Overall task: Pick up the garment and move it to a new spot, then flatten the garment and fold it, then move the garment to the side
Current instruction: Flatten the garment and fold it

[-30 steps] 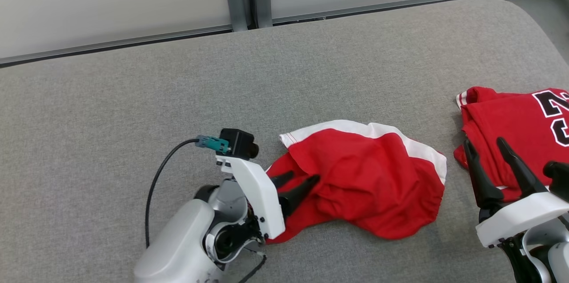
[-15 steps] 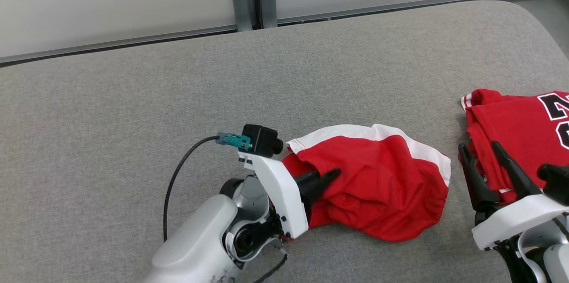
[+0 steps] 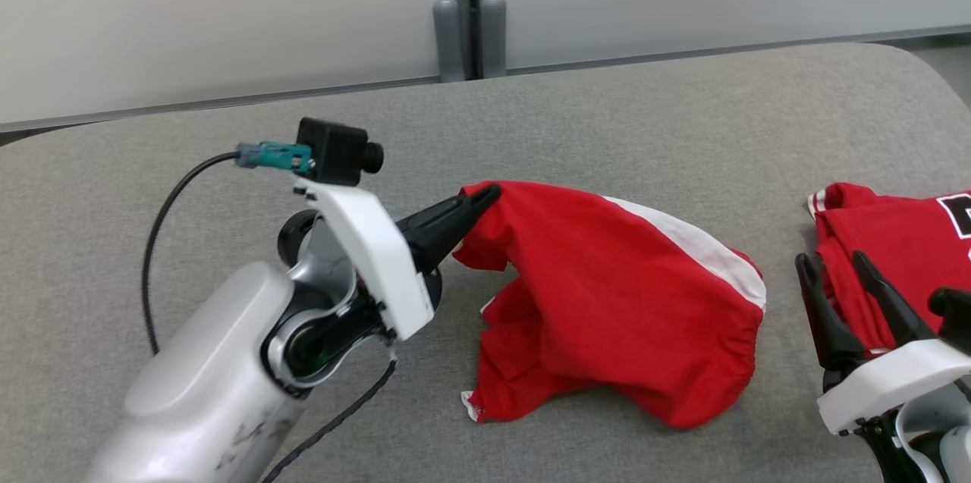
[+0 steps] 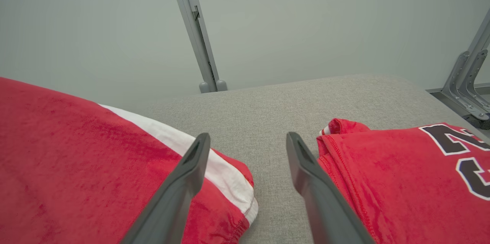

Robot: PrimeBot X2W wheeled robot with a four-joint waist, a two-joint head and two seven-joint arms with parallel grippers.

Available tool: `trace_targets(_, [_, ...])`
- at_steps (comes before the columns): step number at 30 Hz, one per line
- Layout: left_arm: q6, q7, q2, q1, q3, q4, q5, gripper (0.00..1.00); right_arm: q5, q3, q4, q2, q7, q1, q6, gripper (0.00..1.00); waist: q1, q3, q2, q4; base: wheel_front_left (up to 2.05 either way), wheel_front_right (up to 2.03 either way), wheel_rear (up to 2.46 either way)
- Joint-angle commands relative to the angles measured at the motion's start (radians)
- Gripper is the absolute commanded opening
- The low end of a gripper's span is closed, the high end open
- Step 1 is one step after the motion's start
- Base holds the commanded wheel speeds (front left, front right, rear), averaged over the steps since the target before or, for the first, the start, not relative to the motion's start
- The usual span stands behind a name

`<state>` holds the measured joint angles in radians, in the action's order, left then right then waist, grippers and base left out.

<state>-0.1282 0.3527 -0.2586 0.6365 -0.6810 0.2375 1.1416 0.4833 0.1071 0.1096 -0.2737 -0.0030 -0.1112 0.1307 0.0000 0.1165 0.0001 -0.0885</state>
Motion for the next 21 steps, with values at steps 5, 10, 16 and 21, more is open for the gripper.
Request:
trace_targets(5, [-0.002, 0.026, -0.126, -0.127, -0.015, -0.24, 0.01, 0.0, -0.009, -0.016, -0.011, -0.01, 0.008, 0.027, 0.0, 1.0, 0.0, -0.019, -0.0001, 0.041, 0.0, 0.0, 0.0])
trace_targets(10, [0.035, 0.058, -0.269, -0.305, -0.068, -0.428, -0.022, 0.0, -0.007, -0.023, -0.019, -0.014, 0.015, 0.044, 0.0, 1.0, 0.0, -0.011, -0.0001, 0.073, 0.0, 0.0, 0.0])
trace_targets(16, [0.099, -0.011, -0.332, -0.486, -0.062, -0.498, -0.011, 0.0, -0.01, -0.041, -0.034, -0.025, 0.028, 0.063, 0.0, 1.0, 0.0, -0.006, -0.0001, 0.111, 0.0, 0.0, 0.0])
trace_targets(21, [0.126, -0.064, -0.318, -0.553, -0.071, -0.415, -0.029, 0.0, -0.014, -0.048, -0.05, -0.029, 0.044, 0.07, 0.0, 1.0, 0.0, -0.005, -0.0001, 0.127, 0.0, 0.0, 0.0])
